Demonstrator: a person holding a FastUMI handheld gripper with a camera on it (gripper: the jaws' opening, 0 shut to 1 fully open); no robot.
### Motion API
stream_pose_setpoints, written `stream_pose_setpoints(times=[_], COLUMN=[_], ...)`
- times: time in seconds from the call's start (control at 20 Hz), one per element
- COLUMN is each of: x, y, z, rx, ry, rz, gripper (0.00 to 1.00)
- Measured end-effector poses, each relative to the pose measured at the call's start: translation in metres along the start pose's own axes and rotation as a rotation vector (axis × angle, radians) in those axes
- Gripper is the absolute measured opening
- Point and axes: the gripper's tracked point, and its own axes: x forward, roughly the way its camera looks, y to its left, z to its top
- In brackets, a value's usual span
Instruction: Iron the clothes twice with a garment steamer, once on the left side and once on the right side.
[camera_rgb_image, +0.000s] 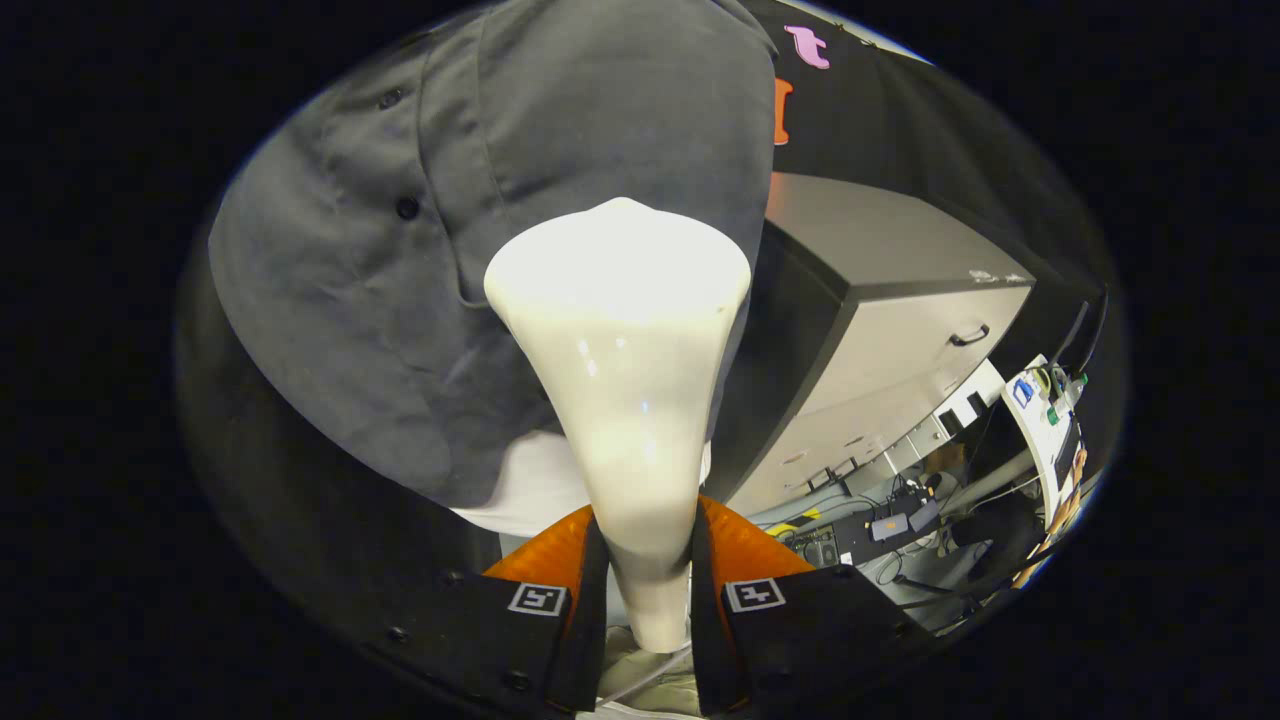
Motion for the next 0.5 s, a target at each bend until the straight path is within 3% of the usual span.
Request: stream_pose_setpoints(times=[0.5], x=[-0.084], y=[0.075], z=[0.092], rx=[-0.079], ry=[-0.206], rz=[0.125], gripper=[0.44])
